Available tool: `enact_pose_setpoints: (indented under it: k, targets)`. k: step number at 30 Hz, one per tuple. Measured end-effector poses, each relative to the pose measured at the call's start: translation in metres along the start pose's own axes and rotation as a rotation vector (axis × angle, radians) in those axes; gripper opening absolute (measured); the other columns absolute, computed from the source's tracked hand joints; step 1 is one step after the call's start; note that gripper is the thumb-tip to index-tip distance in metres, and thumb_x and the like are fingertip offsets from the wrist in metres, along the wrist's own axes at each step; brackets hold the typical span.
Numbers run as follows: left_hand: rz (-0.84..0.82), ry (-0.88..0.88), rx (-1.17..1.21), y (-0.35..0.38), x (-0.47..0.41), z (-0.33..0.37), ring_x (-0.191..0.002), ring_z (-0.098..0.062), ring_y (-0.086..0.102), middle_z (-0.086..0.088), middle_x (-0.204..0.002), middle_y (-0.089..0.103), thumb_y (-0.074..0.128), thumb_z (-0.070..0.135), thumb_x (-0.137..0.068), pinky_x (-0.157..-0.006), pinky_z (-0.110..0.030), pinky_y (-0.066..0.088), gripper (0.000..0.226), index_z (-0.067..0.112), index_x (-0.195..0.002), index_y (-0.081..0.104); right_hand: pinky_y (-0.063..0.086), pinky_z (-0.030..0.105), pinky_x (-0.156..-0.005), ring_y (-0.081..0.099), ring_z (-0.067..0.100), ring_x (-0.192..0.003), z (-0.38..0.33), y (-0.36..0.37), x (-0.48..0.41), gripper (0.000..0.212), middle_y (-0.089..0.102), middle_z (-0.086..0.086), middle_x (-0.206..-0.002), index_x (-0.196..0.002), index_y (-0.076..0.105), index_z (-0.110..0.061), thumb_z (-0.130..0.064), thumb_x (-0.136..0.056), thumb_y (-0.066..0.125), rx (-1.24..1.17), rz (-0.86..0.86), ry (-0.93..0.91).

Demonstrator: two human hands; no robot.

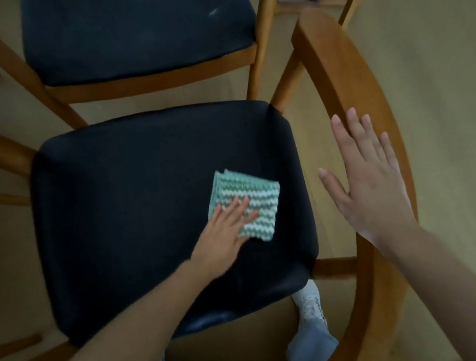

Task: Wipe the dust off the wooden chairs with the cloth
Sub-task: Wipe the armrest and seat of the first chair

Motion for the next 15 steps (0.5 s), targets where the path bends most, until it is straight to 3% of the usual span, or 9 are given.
enact_pose_setpoints:
  k: [3,5,7,9,15]
  targets:
    - [-0.140,0.042,-0.015,0.028,0.043,0.019,-0.143,-0.020,0.013,0.002,-0.153,0.017,0.021,0.039,-0.094,-0.116,-0.043,0.004,0.053,0.026,-0.144,0.033,-0.008,0.030,-0.117,-0.006,0.015,-0.144,-0.011,0.001,0.020,0.065,0.003,0.002,-0.158,-0.150,0.004,-0.019,-0.050,-0.095,0.017,-0.052,-0.017,-0.024]
    - [-0.208,0.084,-0.077,0.036,0.064,0.028,-0.143,-0.017,0.009,0.004,-0.154,0.016,0.017,0.042,-0.092,-0.113,-0.051,0.008,0.056,0.028,-0.144,0.032,-0.011,0.026,-0.116,-0.002,0.017,-0.145,-0.018,0.004,0.035,0.063,0.004,0.001,-0.157,-0.150,0.005,-0.020,-0.048,-0.096,0.021,-0.059,-0.016,-0.041]
    - [-0.312,0.106,-0.067,0.040,0.082,0.033,-0.141,-0.009,-0.014,0.010,-0.154,-0.004,0.007,0.046,-0.091,-0.117,-0.040,-0.009,0.059,0.031,-0.147,0.019,-0.009,0.027,-0.116,0.005,0.020,-0.145,-0.022,0.006,0.048,0.061,0.011,0.003,-0.156,-0.150,0.010,-0.019,-0.045,-0.098,0.024,-0.056,-0.012,-0.036]
    - [-0.424,0.101,-0.044,0.041,0.096,0.038,-0.137,-0.004,-0.021,0.013,-0.152,-0.012,0.017,0.041,-0.099,-0.113,-0.030,-0.018,0.050,0.032,-0.148,0.014,-0.006,0.029,-0.116,0.012,0.021,-0.144,-0.026,0.006,0.055,0.058,0.018,0.005,-0.155,-0.150,0.016,-0.017,-0.043,-0.098,0.025,-0.042,0.003,-0.030]
    - [-0.613,0.062,-0.059,0.037,0.115,0.042,-0.144,-0.008,0.001,0.010,-0.158,0.006,0.025,0.037,-0.103,-0.114,-0.028,-0.004,0.046,0.028,-0.148,0.022,-0.008,0.028,-0.116,0.005,0.018,-0.145,-0.028,0.005,0.063,0.060,0.010,0.001,-0.155,-0.149,0.009,-0.020,-0.046,-0.096,0.017,-0.066,-0.020,0.000]
Point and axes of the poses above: each hand's wrist, its own x-axis away from the middle knuckle, its own y-axis out of the palm, z = x × y, the point moved 7 cm from there along -x, towards the middle knuckle
